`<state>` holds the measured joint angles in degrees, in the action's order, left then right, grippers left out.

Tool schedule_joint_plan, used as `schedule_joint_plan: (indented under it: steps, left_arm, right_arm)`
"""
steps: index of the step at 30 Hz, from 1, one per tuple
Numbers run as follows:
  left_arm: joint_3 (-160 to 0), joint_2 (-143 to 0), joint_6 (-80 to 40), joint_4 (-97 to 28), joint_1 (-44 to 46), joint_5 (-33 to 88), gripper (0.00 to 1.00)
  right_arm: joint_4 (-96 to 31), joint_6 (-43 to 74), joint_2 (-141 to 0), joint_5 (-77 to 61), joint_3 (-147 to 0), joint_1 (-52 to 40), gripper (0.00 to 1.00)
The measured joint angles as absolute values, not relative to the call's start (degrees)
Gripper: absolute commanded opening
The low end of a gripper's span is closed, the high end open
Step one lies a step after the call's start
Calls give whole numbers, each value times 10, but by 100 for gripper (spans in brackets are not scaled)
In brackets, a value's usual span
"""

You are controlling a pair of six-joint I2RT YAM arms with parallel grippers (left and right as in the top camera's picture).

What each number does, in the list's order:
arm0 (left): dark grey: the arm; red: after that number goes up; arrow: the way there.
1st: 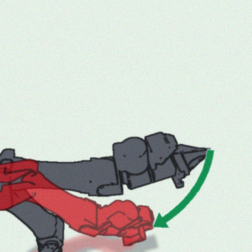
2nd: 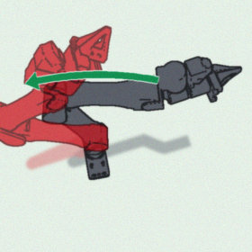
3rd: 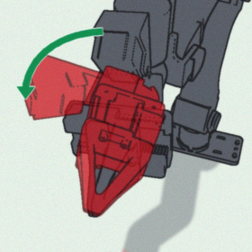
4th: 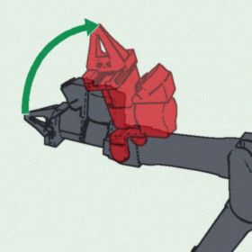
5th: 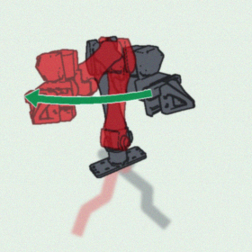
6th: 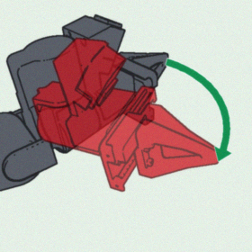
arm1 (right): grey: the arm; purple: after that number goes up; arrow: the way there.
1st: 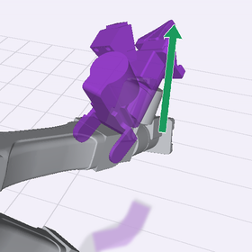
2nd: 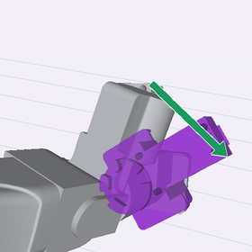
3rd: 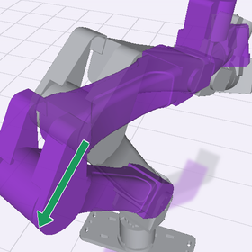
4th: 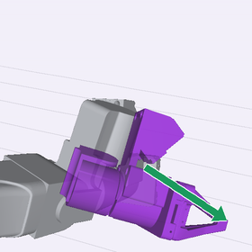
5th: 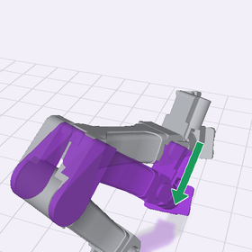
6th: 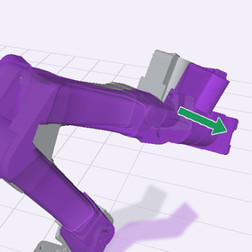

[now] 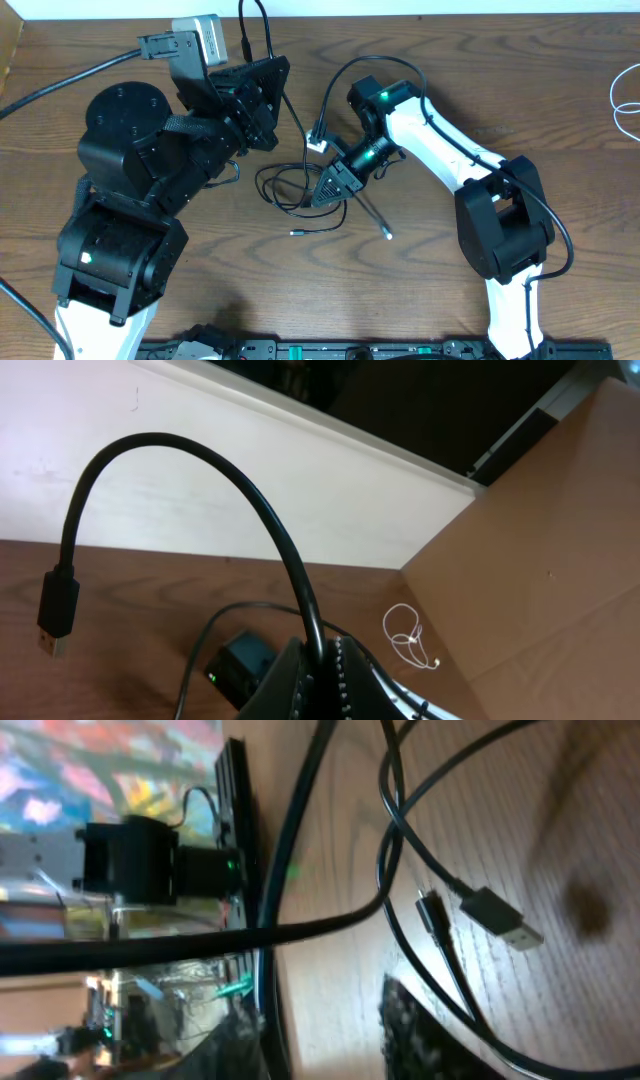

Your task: Untangle cables

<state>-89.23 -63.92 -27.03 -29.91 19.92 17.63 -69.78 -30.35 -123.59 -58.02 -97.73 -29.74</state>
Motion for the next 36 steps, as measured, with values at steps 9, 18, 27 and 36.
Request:
schedule_joint_plan:
  steps: [9,18,27,36]
  left_arm:
    - [-892,-639,-270,-295,160,151,7]
    - [-892,-635,-270,-365,86,25,7]
    - [-892,-642,-270,-420,44,-58,7]
    - [-892,-691,-270,-474,42,-77,8]
  right_arm:
    - [-652,-139,-1236,-396,-977,-269,1]
    - [-657,-9,-1200,-304,-977,-119,1]
    - [-696,-49,-1023,-413,-977,-29,1]
    - [-695,-32,-899,-407,-977,-25,1]
